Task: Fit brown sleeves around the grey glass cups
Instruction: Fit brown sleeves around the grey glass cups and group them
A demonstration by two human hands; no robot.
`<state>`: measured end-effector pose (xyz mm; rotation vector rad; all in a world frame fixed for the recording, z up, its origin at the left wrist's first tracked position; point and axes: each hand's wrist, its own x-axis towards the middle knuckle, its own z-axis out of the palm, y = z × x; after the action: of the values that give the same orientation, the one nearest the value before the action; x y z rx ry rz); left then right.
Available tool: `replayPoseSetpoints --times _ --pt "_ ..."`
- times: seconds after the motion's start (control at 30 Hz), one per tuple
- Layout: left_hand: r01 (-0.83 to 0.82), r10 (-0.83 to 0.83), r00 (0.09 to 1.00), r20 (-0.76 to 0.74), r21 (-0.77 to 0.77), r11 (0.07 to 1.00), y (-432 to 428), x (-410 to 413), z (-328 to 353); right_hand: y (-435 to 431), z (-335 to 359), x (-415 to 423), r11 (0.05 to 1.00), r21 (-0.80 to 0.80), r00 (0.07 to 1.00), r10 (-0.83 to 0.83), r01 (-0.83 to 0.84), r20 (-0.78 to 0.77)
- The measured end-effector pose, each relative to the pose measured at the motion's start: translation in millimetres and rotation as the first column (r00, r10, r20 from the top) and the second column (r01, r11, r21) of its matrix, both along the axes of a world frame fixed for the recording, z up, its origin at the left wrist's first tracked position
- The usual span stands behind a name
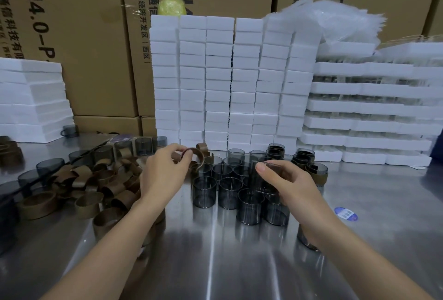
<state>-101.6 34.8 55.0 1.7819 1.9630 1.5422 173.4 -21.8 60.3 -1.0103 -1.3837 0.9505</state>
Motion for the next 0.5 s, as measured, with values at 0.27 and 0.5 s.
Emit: replayPoseSetpoints --times 0.27,0.5 --pt "0.47 -0.437 0.708 0.555 0.09 0.878 -22 38 20 8 -7 2 1.0 0.026 0.995 0.002 0.001 -0.098" --pt "0.629 -0.485 0.535 0.692 0.058 0.775 -34 61 17 3 -5 -3 0.998 0.063 0.999 0.033 -0.031 -0.029"
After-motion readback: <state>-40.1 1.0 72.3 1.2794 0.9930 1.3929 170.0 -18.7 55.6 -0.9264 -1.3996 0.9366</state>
